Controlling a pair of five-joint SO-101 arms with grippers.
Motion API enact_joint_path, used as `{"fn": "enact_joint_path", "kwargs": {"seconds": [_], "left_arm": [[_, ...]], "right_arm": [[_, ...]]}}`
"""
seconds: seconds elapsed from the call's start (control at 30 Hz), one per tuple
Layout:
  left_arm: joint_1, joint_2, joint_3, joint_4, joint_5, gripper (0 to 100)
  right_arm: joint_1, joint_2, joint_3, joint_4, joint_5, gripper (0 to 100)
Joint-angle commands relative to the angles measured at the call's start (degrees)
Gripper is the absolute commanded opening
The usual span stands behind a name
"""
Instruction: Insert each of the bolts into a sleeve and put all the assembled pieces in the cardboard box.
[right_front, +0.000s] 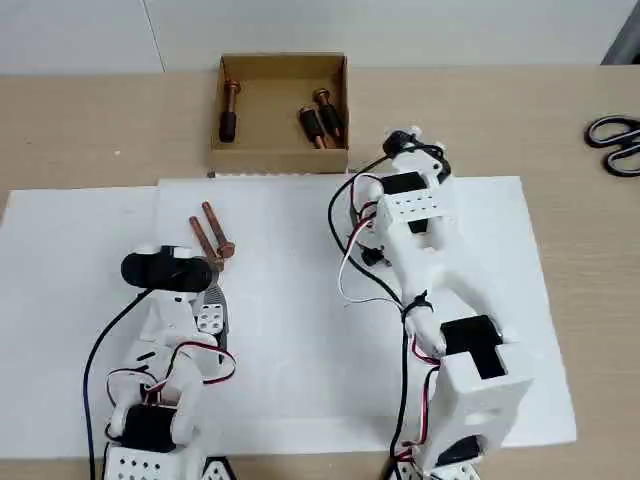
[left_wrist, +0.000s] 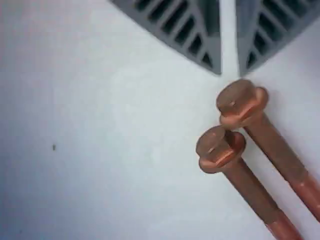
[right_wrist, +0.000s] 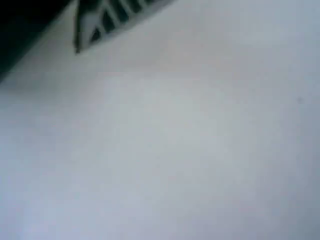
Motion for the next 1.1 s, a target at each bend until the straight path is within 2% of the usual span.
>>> {"fn": "enact_joint_path", "kwargs": {"seconds": [0.0,0.33,0.57,0.93,1.07], "left_arm": [[-0.4,-0.4,-0.3,0.3,-0.1,1],[-0.4,-0.4,-0.3,0.3,-0.1,1],[-0.4,-0.4,-0.3,0.3,-0.1,1],[0.8,-0.4,-0.3,0.3,-0.4,1],[0.8,-0.4,-0.5,0.3,-0.1,1]], "right_arm": [[0.7,0.1,-0.4,-1.4,0.3,0.2],[0.7,-0.6,-1.2,2.3,0.3,0.2],[-1.1,-5.9,-11.7,20.1,2.4,0.2],[-0.7,-21.7,-12.9,33.4,5.4,0.2],[2.2,-26.9,-7.8,34.0,5.9,0.2]]}}
